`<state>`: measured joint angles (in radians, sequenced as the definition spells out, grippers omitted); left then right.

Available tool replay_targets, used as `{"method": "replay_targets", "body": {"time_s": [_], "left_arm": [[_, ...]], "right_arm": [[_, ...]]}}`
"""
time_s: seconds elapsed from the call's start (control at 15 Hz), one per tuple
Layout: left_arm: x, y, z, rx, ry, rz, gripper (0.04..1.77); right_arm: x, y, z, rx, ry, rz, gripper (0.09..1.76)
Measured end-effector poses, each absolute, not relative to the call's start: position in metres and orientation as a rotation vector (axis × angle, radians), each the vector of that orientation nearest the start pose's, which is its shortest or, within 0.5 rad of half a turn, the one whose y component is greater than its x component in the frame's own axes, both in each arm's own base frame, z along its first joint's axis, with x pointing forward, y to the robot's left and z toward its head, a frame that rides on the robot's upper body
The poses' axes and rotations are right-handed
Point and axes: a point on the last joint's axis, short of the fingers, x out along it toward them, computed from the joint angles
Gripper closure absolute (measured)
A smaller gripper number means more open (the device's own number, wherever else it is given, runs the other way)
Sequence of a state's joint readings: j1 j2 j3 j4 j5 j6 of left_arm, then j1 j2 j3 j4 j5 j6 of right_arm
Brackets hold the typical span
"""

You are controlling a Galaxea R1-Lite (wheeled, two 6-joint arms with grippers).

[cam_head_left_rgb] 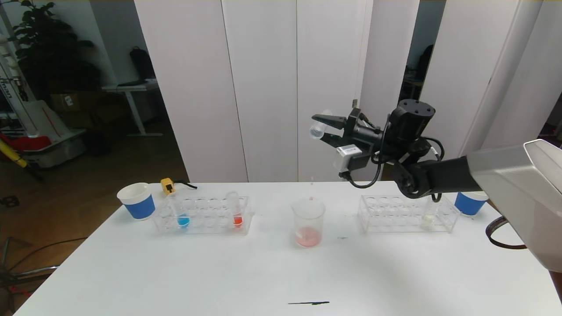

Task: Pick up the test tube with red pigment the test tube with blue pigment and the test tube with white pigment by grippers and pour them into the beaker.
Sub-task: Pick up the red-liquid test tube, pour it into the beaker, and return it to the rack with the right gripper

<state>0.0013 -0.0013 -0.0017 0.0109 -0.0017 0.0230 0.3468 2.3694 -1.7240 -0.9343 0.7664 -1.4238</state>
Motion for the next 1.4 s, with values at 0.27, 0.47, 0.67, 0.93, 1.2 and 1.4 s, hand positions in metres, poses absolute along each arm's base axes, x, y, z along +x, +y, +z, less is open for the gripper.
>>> {"method": "replay_targets", "body": {"time_s": [0.27,0.47,0.67,0.93,1.2,1.4], "left_arm": [[-0.023,0.0,0.075,0.023,0.008,-0.001,0.06],[-0.023,0.0,0.075,0.023,0.008,-0.001,0.06],[-0.023,0.0,0.075,0.023,0.008,-0.001,0.06],[-0.023,0.0,0.075,0.023,0.008,-0.001,0.06],[-0.023,0.0,0.075,0.023,0.008,-0.001,0.06],[-0.023,0.0,0.075,0.023,0.008,-0.001,0.06]], "right_arm": [[0.451,0.178,0.215,-1.17,-0.837,0.545,1.26],[0.449,0.177,0.215,-1.065,-0.734,0.503,1.26],[0.447,0.173,0.211,-0.872,-0.589,0.445,1.26],[0.443,0.166,0.21,-0.485,-0.36,0.252,1.26],[0.444,0.16,0.209,-0.31,-0.264,0.105,1.26],[0.442,0.158,0.202,-0.203,-0.223,0.056,1.26]]}}
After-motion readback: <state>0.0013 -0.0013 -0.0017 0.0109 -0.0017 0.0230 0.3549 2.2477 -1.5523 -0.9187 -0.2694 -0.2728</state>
